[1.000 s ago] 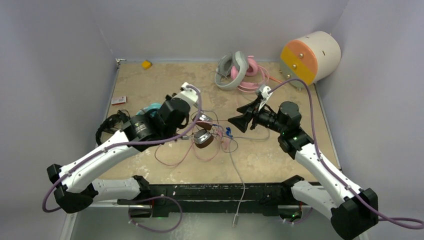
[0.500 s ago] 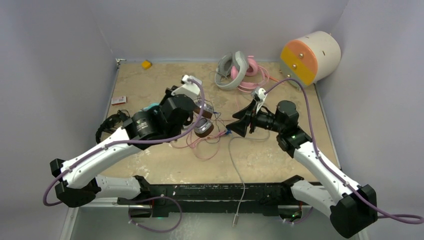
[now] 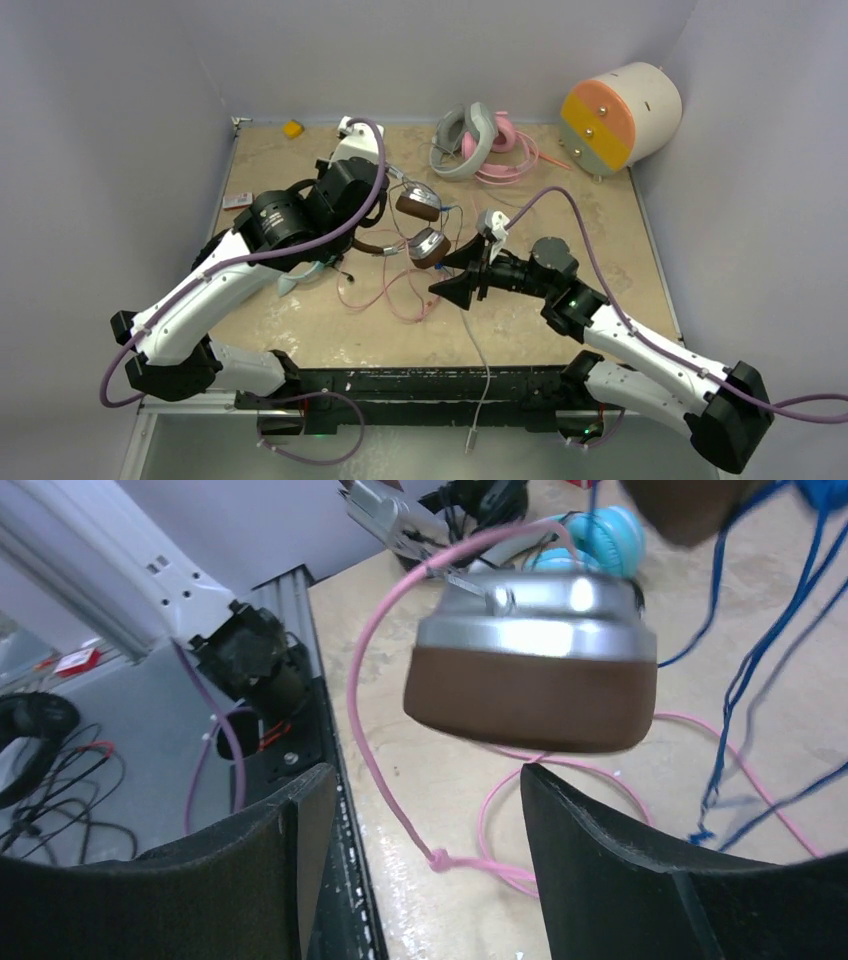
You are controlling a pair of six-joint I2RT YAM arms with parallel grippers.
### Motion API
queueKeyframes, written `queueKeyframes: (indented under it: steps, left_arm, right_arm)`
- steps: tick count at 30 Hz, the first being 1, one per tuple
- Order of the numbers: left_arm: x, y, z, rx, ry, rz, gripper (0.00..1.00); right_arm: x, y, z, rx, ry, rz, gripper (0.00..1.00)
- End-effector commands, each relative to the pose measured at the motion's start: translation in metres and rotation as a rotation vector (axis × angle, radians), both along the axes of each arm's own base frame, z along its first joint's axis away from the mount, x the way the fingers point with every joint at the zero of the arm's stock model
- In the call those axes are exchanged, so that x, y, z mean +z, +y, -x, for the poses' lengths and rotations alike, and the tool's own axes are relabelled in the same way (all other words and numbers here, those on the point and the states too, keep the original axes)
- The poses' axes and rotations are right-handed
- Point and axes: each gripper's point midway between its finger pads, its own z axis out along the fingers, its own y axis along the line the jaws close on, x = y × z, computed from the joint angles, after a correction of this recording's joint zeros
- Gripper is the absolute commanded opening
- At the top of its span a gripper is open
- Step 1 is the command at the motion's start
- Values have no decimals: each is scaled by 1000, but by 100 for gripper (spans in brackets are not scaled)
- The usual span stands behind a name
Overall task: Wrap the headphones
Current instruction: Wrap the headphones cable around the headphones.
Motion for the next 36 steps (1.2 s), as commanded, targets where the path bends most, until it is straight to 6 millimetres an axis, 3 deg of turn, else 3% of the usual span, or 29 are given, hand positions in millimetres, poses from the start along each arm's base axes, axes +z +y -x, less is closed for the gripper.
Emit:
queueKeyframes:
  steps: [1, 9, 12, 15, 17, 20, 22, 26, 33, 36]
  left_arm:
    - [14, 1, -4, 49, -22, 182, 0]
    - [4, -10, -8, 12, 27, 217, 0]
    - [-2, -10, -11, 25, 42, 214, 0]
    - [-6, -7, -15, 41, 47, 210, 0]
    - [-7, -6, -17, 49, 43, 209, 0]
    - [-11, -3, -19, 66, 31, 189, 0]
    - [-15, 1, -21, 88, 26, 170, 0]
    - [-22, 10, -24, 112, -3, 115, 0]
    - [-41, 18, -27, 104, -24, 16, 0]
    - [-44, 17, -27, 87, -14, 1, 0]
  right_arm:
    - [6, 1, -16, -122, -104, -83, 72]
    - [-6, 39, -9, -51, -146, -119, 76]
    - [-13, 50, -22, -135, -150, -116, 76]
    - [-10, 61, -20, -136, -181, -168, 75]
    - [-7, 70, -15, -131, -195, -196, 71]
    - [-3, 76, -13, -139, -205, -211, 58]
    - [1, 74, -10, -135, -203, -213, 43]
    - [7, 59, -11, -190, -150, -211, 0]
    - [1, 26, -30, -388, 12, -100, 0]
    - [-5, 0, -47, -523, 95, -50, 0]
